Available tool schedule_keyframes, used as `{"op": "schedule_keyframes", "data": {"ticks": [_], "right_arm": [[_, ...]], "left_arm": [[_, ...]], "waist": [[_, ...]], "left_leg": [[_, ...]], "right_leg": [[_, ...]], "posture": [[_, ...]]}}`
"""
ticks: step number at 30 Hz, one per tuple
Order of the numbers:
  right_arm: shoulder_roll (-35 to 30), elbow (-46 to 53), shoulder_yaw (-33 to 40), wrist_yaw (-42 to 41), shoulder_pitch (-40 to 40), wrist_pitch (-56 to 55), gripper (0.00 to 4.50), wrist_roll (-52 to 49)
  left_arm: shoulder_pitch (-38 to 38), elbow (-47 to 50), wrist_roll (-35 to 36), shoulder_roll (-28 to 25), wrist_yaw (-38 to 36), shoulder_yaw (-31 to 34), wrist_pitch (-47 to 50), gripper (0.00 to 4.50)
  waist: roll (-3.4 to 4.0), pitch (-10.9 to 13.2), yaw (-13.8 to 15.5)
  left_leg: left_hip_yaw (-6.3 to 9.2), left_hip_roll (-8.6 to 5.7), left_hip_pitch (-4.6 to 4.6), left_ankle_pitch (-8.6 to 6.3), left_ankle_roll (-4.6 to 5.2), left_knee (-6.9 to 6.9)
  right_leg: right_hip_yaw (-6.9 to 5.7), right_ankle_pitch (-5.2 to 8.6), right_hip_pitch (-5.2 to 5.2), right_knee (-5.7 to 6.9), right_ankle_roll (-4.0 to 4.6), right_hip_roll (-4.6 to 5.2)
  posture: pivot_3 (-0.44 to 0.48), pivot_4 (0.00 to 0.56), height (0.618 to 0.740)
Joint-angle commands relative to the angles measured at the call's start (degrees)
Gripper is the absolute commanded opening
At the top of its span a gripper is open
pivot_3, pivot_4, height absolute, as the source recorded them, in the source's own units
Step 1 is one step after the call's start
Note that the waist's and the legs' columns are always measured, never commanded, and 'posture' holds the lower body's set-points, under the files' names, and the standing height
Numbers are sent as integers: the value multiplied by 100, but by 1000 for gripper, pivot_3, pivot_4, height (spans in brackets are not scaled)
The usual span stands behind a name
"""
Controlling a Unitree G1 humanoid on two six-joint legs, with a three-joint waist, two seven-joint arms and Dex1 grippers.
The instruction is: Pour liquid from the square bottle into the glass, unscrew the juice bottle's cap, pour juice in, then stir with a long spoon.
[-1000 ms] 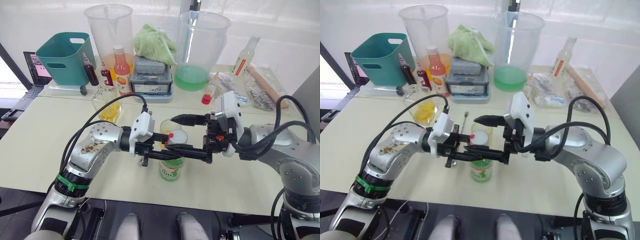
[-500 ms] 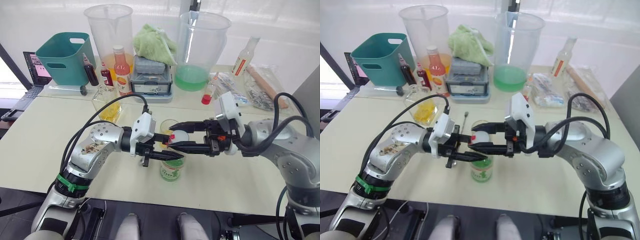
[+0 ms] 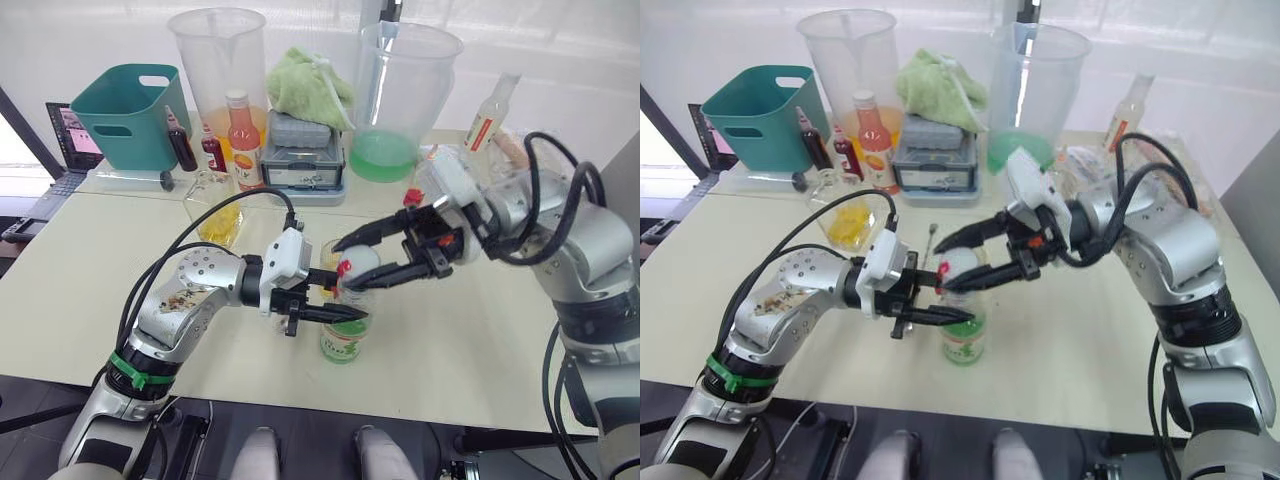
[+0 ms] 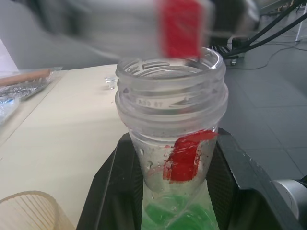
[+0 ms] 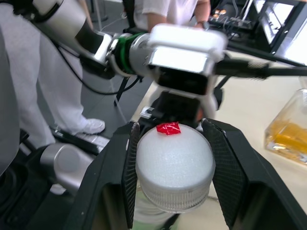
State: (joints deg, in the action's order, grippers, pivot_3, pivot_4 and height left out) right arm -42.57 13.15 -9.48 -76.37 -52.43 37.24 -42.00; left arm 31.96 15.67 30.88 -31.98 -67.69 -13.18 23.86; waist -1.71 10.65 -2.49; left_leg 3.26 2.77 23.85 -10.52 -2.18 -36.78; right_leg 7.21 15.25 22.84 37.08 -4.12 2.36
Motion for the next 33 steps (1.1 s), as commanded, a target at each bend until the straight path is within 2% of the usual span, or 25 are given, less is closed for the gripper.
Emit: {"op": "schedule_keyframes", "data": {"ticks": [1,8,15,19,23,28,33], "right_arm": [[53,246,366,168,-137,338,1693,-382],[-289,-182,1179,795,173,447,1693,-261],[-470,-1397,2155,2087,914,-508,1693,832],[-495,-1568,2395,2806,1384,-675,1693,1318],[-312,-1711,2503,3612,1809,-812,1693,1792],[307,-2082,2644,4854,2237,-915,1693,2282],[777,-2775,2730,5398,2243,-1241,1693,2446]], "left_arm": [[-124,-109,-313,-99,99,-156,104,1400],[-67,-192,-326,-47,87,-186,71,1400],[-145,-99,-282,-73,109,-151,105,1400],[-216,-78,-257,-123,98,-86,111,1400],[-265,-87,-260,-151,125,-15,124,1400],[-378,52,-167,-193,169,94,182,1400],[-468,193,-77,-202,282,195,240,1400]], "waist": [[0,0,-1],[0,0,23],[0,0,14],[1,0,-2],[3,-2,-30],[4,-3,-34],[10,-3,-68]], "left_leg": [[-1,0,0,0,0,0],[-1,-1,1,0,0,0],[-4,-3,0,0,0,1],[-6,-4,0,0,0,4],[-7,-4,-2,0,0,6],[-8,-5,-8,0,0,5],[-9,-5,-5,0,0,6]], "right_leg": [[0,0,0,0,0,0],[0,0,-3,-2,0,1],[3,0,-2,-3,-1,3],[4,-1,0,-3,-1,5],[7,-1,0,-1,-2,5],[9,-1,-10,-2,-2,5],[11,-2,-4,-1,-2,5]], "posture": [[0,150,723],[0,150,723],[0,150,723],[0,150,723],[0,150,723],[0,150,723],[0,150,723]]}}
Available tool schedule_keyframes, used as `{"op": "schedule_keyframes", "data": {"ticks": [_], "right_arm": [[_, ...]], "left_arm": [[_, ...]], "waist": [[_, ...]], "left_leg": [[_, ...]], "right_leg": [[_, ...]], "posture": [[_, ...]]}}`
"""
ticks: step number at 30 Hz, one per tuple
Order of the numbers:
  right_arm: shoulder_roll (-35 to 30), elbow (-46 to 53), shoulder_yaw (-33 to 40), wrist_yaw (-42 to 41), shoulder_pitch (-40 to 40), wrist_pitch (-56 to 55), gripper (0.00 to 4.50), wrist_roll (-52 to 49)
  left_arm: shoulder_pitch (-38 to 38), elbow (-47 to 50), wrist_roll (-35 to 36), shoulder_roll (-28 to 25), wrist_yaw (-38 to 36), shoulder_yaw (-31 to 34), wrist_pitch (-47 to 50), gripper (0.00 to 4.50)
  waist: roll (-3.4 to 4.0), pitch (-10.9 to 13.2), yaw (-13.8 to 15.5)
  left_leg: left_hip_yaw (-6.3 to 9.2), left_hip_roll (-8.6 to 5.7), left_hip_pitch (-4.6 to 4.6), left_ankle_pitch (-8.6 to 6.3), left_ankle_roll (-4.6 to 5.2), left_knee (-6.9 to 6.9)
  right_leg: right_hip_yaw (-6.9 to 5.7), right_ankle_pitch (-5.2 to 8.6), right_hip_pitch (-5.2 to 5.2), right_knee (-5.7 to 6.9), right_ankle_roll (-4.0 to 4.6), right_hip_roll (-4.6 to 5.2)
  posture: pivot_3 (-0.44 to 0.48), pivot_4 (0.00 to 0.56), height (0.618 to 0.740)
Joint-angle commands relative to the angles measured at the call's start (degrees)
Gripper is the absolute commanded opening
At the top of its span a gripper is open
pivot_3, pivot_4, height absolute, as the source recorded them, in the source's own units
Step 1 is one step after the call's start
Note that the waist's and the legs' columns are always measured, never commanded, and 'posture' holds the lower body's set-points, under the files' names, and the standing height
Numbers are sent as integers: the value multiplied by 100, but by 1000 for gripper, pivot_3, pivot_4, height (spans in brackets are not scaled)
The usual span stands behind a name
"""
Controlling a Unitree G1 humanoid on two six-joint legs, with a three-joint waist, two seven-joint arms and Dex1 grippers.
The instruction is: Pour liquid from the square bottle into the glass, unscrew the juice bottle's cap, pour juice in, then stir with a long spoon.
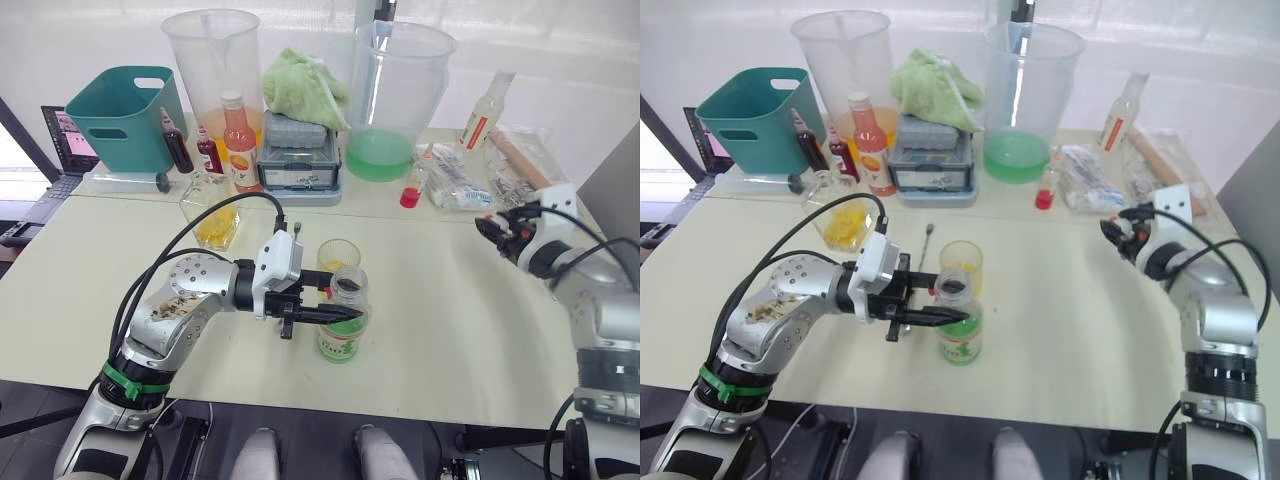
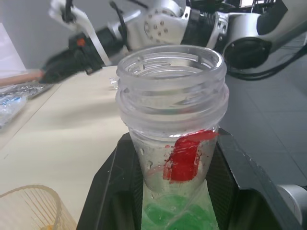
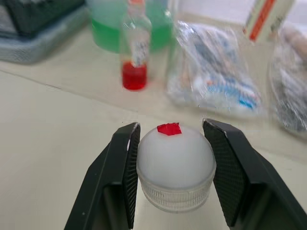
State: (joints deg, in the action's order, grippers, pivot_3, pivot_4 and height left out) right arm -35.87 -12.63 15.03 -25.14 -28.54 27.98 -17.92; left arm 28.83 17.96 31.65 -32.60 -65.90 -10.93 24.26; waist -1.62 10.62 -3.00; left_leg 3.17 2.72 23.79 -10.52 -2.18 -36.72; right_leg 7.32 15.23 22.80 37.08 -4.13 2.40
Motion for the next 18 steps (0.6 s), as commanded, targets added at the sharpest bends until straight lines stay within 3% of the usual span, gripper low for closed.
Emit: {"op": "schedule_keyframes", "data": {"ticks": [1,9,17,18], "right_arm": [[185,-404,292,358,-199,-411,1693,61],[489,-2053,408,1014,-694,-1272,1693,348],[587,-2746,417,988,-828,-1591,1693,294],[584,-2734,408,967,-809,-1600,2155,295]], "left_arm": [[-161,-17,-128,-136,131,-5,211,1400],[-124,-8,-154,-148,176,32,252,1400],[-94,-33,-198,-196,138,20,206,1400],[-87,-38,-194,-188,138,18,203,1400]], "waist": [[0,0,-29],[1,0,-100],[1,0,-112],[1,0,-113]], "left_leg": [[1,0,-2,0,0,0],[3,-1,-3,0,0,0],[3,-1,-4,0,0,0],[3,-1,-5,0,0,0]], "right_leg": [[0,0,-3,0,0,-1],[0,0,-8,0,0,-1],[0,0,-10,0,0,-1],[0,0,-10,0,-1,-1]], "posture": [[0,150,723],[0,150,723],[0,150,723],[0,150,723]]}}
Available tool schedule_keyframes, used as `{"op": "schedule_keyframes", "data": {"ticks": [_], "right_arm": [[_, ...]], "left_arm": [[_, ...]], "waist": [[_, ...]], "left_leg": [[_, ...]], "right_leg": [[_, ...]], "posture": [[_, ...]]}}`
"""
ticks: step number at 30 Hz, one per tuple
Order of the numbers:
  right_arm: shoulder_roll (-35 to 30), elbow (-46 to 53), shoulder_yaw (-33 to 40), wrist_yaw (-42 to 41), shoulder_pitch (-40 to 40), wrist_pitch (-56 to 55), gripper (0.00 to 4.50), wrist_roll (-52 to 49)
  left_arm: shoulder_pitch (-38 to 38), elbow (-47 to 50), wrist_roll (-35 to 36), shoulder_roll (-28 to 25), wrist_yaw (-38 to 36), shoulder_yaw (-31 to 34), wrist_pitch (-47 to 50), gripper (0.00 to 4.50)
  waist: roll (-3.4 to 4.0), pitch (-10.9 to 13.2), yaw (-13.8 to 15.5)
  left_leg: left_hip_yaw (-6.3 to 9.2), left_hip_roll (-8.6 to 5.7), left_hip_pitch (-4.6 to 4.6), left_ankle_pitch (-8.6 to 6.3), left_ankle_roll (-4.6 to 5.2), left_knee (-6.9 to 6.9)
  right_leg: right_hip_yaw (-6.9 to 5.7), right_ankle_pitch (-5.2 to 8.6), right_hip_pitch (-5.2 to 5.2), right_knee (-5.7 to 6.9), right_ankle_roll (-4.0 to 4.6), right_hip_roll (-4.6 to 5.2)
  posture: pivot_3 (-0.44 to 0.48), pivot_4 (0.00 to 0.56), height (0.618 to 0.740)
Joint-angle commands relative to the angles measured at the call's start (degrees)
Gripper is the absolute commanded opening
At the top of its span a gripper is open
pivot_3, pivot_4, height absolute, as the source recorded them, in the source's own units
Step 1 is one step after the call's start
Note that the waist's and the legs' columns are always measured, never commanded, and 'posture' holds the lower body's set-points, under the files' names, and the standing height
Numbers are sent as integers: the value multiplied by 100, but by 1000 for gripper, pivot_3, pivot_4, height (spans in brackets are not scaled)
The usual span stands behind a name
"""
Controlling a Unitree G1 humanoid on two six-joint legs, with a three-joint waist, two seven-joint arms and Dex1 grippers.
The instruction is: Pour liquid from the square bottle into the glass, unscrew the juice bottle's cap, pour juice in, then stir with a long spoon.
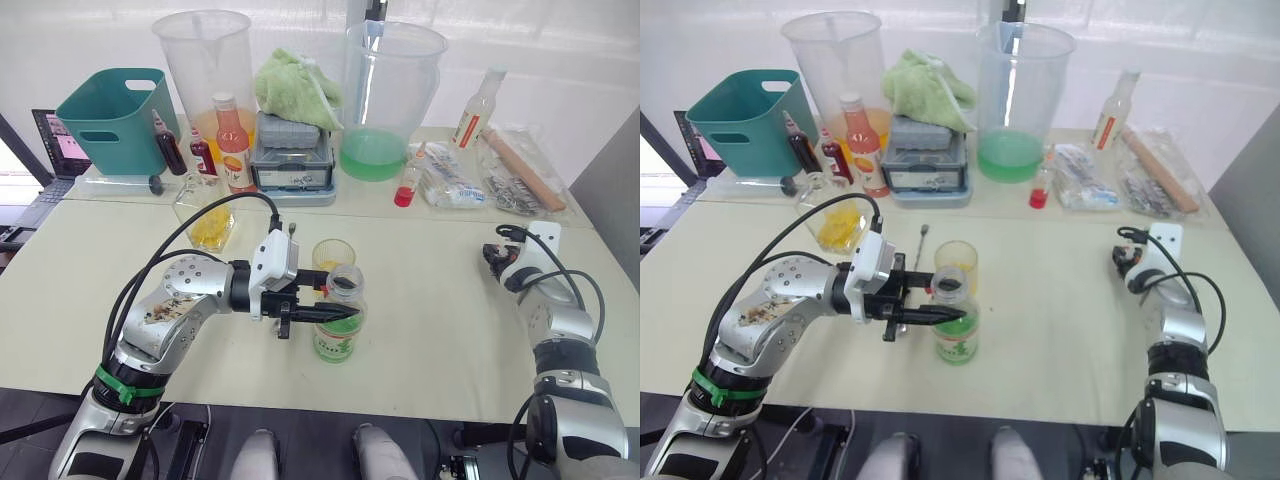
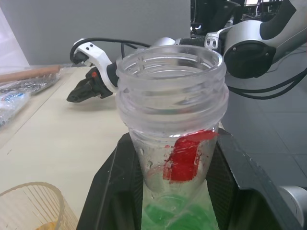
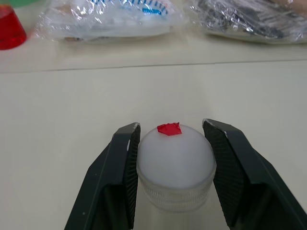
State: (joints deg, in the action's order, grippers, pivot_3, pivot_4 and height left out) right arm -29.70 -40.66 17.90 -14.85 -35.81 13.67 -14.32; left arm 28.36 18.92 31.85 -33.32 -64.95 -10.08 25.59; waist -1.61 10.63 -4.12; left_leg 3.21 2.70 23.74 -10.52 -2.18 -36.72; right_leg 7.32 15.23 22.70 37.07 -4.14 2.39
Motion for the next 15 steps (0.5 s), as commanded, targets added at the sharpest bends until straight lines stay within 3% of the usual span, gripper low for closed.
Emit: {"op": "schedule_keyframes", "data": {"ticks": [1,6,11,15], "right_arm": [[-47,92,114,-89,-65,-178,2656,-59],[-86,688,99,-343,98,-67,4335,-161],[-176,1984,38,-511,370,421,4457,-233],[-281,3466,825,-481,89,2450,4457,-1800]], "left_arm": [[-32,-144,-209,-106,41,-67,64,1400],[-22,-147,-237,-102,10,-82,-22,1400],[-57,-74,-98,-89,-14,23,-33,1400],[89,196,111,-165,-22,133,158,1400]], "waist": [[1,0,-2],[2,1,3],[3,1,2],[19,10,8]], "left_leg": [[0,0,0,0,0,0],[1,0,0,0,0,0],[1,0,1,0,0,0],[2,0,5,0,0,0]], "right_leg": [[0,0,0,0,0,0],[0,0,-1,0,0,0],[0,0,0,0,-1,0],[1,0,3,3,-1,0]], "posture": [[0,150,723],[0,150,723],[0,150,723],[0,150,723]]}}
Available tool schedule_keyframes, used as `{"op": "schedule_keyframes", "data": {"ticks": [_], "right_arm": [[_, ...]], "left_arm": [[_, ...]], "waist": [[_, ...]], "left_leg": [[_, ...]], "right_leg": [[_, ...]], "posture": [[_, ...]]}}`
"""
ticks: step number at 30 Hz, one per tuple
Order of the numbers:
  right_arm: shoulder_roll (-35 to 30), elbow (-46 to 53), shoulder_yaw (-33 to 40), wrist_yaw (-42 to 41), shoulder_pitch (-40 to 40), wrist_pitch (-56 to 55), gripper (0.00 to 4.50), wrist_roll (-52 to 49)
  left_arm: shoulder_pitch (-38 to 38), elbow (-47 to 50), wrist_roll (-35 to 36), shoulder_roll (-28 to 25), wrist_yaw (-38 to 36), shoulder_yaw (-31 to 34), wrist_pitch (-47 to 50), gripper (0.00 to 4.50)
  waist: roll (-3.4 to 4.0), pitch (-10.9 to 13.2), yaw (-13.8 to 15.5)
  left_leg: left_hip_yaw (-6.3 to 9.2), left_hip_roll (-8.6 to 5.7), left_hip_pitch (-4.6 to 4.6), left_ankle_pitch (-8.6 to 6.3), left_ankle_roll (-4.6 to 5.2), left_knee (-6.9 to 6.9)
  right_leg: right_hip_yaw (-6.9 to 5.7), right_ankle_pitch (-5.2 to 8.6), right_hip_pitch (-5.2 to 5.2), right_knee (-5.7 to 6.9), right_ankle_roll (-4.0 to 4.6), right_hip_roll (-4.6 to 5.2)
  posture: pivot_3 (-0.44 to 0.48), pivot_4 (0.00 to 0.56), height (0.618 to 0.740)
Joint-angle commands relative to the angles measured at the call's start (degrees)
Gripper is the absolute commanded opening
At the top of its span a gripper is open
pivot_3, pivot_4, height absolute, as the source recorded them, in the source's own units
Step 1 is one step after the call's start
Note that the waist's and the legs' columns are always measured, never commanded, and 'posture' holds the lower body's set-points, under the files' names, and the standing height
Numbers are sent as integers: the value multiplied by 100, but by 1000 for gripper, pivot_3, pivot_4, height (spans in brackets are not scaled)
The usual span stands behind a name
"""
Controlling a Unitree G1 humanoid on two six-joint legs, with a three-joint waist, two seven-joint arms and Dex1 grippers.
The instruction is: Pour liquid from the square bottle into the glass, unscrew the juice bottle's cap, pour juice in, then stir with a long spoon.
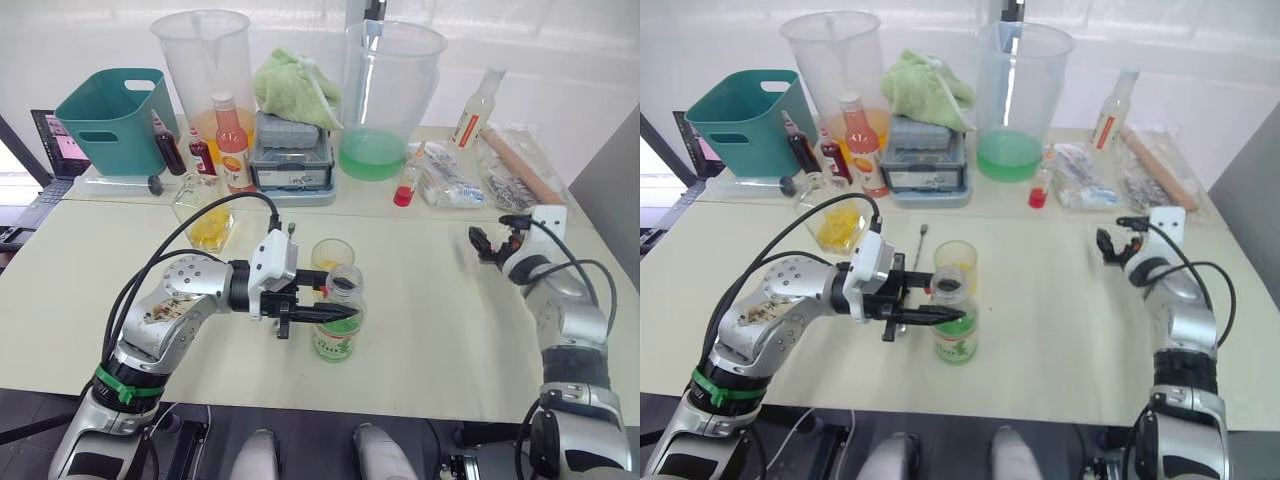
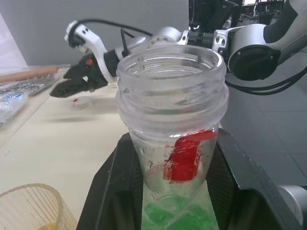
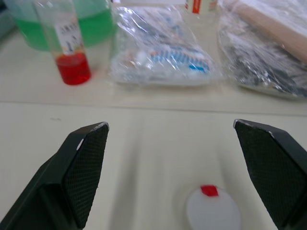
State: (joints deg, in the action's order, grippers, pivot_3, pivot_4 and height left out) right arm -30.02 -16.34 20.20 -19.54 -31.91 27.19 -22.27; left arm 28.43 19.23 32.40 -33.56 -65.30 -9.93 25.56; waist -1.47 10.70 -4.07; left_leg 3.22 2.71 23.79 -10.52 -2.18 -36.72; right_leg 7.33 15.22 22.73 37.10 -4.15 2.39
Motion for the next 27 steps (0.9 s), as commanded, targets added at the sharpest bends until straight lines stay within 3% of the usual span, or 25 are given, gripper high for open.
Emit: {"op": "schedule_keyframes", "data": {"ticks": [1,8,13,17,21,24,27], "right_arm": [[-278,1199,671,-9,-309,1354,4457,-1180],[-1426,2635,294,-1569,28,2581,4457,-2261],[-2039,3015,236,-2629,321,2586,4457,-2607],[-2151,3239,231,-3287,701,2371,4457,-2763],[-2097,3668,133,-3729,1170,2255,4457,-2907],[-2087,3799,3,-3845,1272,2236,4457,-2919],[-2061,3804,-125,-3878,1308,2127,4457,-2834]], "left_arm": [[99,198,86,-161,21,141,191,1400],[195,626,711,-409,153,599,699,1400],[126,840,1081,-653,273,989,1021,1400],[53,1043,1285,-912,461,1247,1333,1400],[-147,1179,1773,-1337,513,1929,1636,1400],[-276,1020,1498,-1725,427,2185,1454,1400],[-56,691,1037,-1760,565,2187,1001,1400]], "waist": [[7,4,9],[7,6,10],[6,9,24],[1,12,28],[1,13,16],[1,14,9],[0,14,39]], "left_leg": [[0,0,4,0,0,0],[2,0,45,-1,1,6],[2,0,48,-1,1,6],[1,0,47,-1,1,6],[2,2,49,-1,1,6],[-1,2,46,-1,1,6],[0,2,42,0,0,3]], "right_leg": [[1,0,4,0,0,0],[-2,2,47,-1,1,-1],[-3,2,48,-4,-1,1],[-4,3,48,-5,-3,1],[-5,4,51,-4,-3,0],[-4,3,53,-2,-3,0],[-5,3,49,-1,-2,0]], "posture": [[0,150,723],[0,150,723],[0,150,723],[0,150,723],[0,150,723],[0,150,723],[0,150,723]]}}
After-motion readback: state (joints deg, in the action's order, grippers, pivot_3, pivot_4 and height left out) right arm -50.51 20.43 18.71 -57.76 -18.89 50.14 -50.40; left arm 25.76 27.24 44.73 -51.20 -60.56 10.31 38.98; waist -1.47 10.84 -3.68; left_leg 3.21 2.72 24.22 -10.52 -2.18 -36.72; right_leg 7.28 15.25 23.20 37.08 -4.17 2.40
